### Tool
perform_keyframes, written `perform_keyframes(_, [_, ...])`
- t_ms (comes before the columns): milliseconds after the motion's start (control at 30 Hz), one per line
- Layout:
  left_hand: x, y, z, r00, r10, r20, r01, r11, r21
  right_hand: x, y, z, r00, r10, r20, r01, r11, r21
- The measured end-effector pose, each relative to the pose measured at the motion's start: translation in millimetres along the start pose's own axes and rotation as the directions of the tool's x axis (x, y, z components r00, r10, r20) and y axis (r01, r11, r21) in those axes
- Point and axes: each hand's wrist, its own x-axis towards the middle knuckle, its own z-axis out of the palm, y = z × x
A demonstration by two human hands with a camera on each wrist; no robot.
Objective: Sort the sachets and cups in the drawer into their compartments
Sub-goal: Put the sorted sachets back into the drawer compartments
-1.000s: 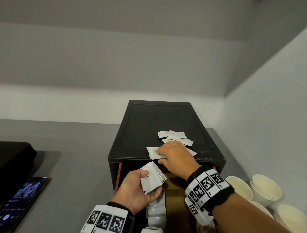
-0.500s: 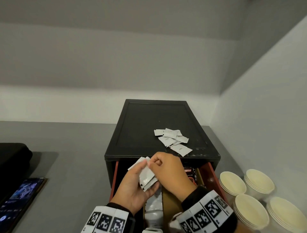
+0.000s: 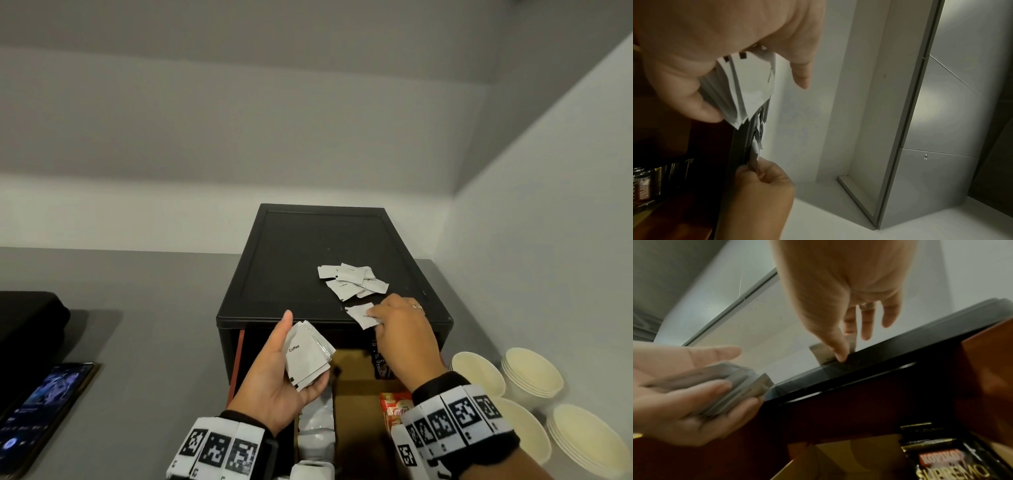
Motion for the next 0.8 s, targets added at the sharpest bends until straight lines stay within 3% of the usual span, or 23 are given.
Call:
perform_keyframes(100, [1,1,0,0.999,0.012,0.029,-0.012,1.0,-0.002,-4,-7,-11,0.999,0.003,-0.052,0.014,0.944,0.329])
perform_keyframes(167, [2,0,-2,0.999,0.024,0.045,-0.024,1.0,0.011,-6,-18,-23,0.999,-0.017,0.043,-0.007,0.863,0.505])
perform_keyframes(267, [2,-2,-2,0.995,0.011,0.097,-0.013,1.0,0.02,-4,-37,-40,0.953,-0.193,0.232,0.027,0.82,0.572])
perform_keyframes(367, [-2,-3,1,0.991,-0.012,0.13,0.009,1.0,0.029,2,-51,-42,0.837,-0.333,0.434,0.068,0.851,0.521])
perform_keyframes(433, [-4,-4,3,0.995,-0.007,0.099,0.002,0.999,0.052,6,-57,-35,0.818,-0.348,0.458,0.091,0.865,0.494])
perform_keyframes(533, [-3,-4,3,0.999,-0.012,0.042,0.01,0.999,0.05,13,-62,-23,0.865,-0.312,0.392,0.085,0.862,0.5])
perform_keyframes(633, [1,-1,-4,1.0,-0.018,0.014,0.018,1.0,-0.005,29,-55,-19,0.945,-0.201,0.258,0.053,0.872,0.487])
perform_keyframes(700, [5,0,-9,1.0,-0.007,0.0,0.007,1.0,-0.024,45,-44,-15,0.977,-0.106,0.184,0.042,0.947,0.318])
perform_keyframes(800, [5,1,-12,1.0,0.005,0.001,-0.005,1.0,-0.016,62,-29,-4,0.94,0.031,0.339,-0.023,0.999,-0.028])
